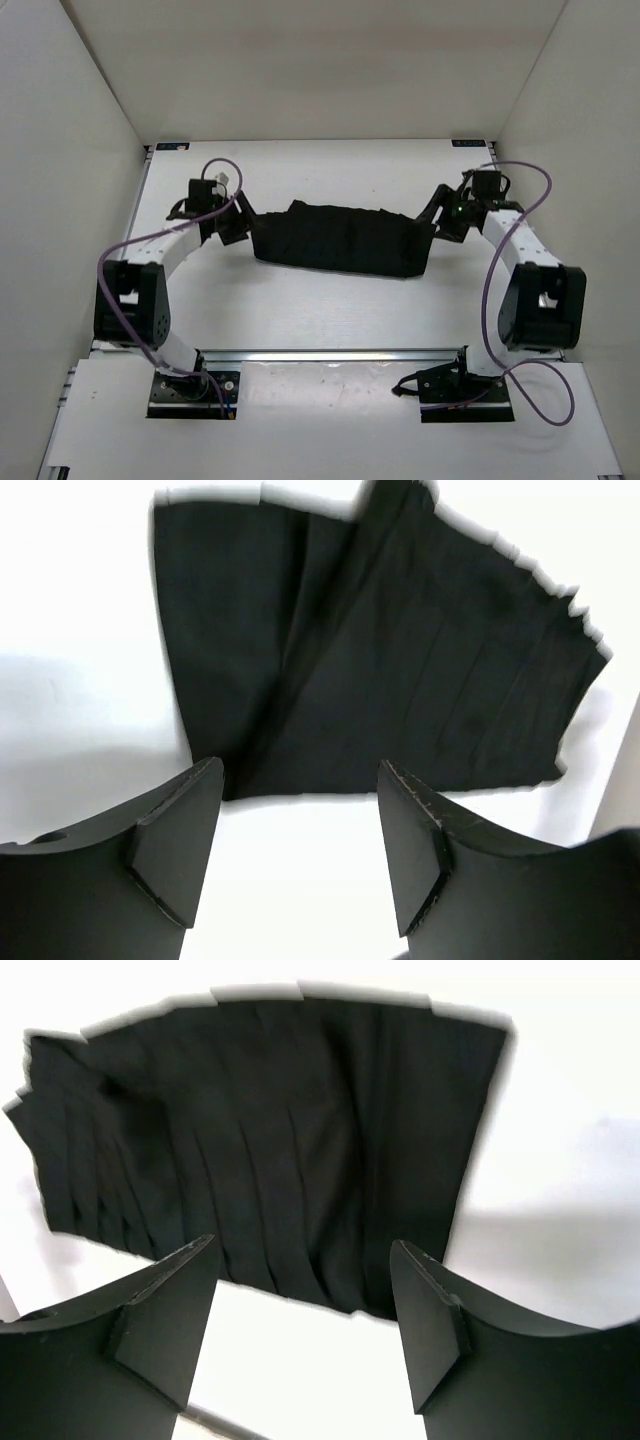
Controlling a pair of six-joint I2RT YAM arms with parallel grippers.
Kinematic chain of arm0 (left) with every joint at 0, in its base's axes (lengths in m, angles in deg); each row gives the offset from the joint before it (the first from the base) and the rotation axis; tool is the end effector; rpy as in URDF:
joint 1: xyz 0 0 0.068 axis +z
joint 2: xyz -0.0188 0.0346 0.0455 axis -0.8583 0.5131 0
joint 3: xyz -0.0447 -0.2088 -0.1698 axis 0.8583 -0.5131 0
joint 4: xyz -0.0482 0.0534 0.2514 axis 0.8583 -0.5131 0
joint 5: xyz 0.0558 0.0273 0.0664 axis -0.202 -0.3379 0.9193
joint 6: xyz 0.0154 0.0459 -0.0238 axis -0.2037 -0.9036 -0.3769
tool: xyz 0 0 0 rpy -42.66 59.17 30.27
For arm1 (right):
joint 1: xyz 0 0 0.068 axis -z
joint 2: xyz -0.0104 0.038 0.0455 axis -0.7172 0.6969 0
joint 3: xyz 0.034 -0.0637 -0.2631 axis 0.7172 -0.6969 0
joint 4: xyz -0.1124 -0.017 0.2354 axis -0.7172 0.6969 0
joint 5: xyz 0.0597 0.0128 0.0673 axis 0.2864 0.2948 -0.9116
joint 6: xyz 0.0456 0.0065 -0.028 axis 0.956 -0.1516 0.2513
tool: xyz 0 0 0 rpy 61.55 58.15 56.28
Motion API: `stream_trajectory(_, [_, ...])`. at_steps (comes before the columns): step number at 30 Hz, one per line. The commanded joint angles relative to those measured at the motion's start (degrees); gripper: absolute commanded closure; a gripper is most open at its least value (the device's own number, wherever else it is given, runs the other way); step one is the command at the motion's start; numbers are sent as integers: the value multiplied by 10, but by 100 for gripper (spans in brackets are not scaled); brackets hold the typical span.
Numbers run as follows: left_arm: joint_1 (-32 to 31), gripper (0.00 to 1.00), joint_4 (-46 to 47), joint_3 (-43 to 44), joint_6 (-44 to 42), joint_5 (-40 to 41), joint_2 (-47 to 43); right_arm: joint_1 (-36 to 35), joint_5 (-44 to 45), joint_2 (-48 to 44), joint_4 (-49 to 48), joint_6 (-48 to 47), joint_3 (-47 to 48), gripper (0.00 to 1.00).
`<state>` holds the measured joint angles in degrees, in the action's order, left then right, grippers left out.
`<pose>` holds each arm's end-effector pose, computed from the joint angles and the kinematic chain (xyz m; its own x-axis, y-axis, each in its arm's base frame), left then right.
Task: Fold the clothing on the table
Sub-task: Fold the skirt
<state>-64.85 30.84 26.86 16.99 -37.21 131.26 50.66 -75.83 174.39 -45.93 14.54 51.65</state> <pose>0.3296 -0.0455 0.2118 -0.8169 -0.4167 -0.3987 -0.1385 0.8129 -0.5657 0.3280 -0.0135 0.2417 -0.7908 0.4346 -0.4309 0.1651 0.8295 0.5336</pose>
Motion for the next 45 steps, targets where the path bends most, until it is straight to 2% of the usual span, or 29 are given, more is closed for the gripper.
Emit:
stream_trajectory(1, [-29,26,45,-73,13,40,-59,3,23,-55,-49,31,-88,35])
stream_trajectory(6, [-46,27,91,-133,37,75,-55,9,25,-123,-114,90,-201,36])
stream_trajectory(9, [-60,26,121,-147,57,95,-40,7,24,-135,-134,112,-234,35])
stream_trajectory(12, [-68,32,148,-164,79,103,-27,5,6,-137,-176,138,-270,35])
stream_trajectory(15, [-80,55,166,-163,91,113,-16,0,1,-128,-211,164,-299,36])
stream_trajectory(18, [-84,91,168,-163,92,112,-7,-6,8,-113,-233,182,-318,36])
stream_trajectory(20, [-83,100,167,-167,91,109,-4,-9,3,-103,-256,199,-326,37])
stream_trajectory(22, [-86,100,167,-173,88,110,-6,-7,1,-93,-260,198,-330,41])
stream_trajectory(23, [-83,100,166,-173,87,108,-9,-7,-7,-88,-260,196,-328,49])
stream_trajectory(24, [-83,100,171,-177,86,110,-10,-12,-6,-86,-257,199,-329,69])
stream_trajectory(25, [-83,100,167,-177,84,112,-13,-10,-2,-89,-250,196,-328,97])
stream_trajectory(26, [-83,100,162,-180,84,111,-14,-11,7,-99,-246,204,-330,100])
stream_trajectory(30, [-86,100,155,-185,76,120,-24,10,30,-174,-233,215,-374,100])
stream_trajectory(33, [-92,100,153,-199,75,116,-36,66,32,-237,-214,217,-404,100])
stream_trajectory(36, [-119,100,161,-208,88,114,-52,96,28,-267,-178,192,-380,100])
stream_trajectory(38, [-150,100,167,-211,103,128,-50,107,27,-267,-138,149,-323,100])
stream_trajectory(40, [-181,100,197,-215,120,132,-42,85,35,-251,-113,115,-269,100])
stream_trajectory(43, [-208,100,240,-227,148,122,-19,16,55,-205,-53,70,-148,100])
stream_trajectory(45, [-218,100,274,-241,163,128,-11,-58,68,-166,-9,39,-54,100])
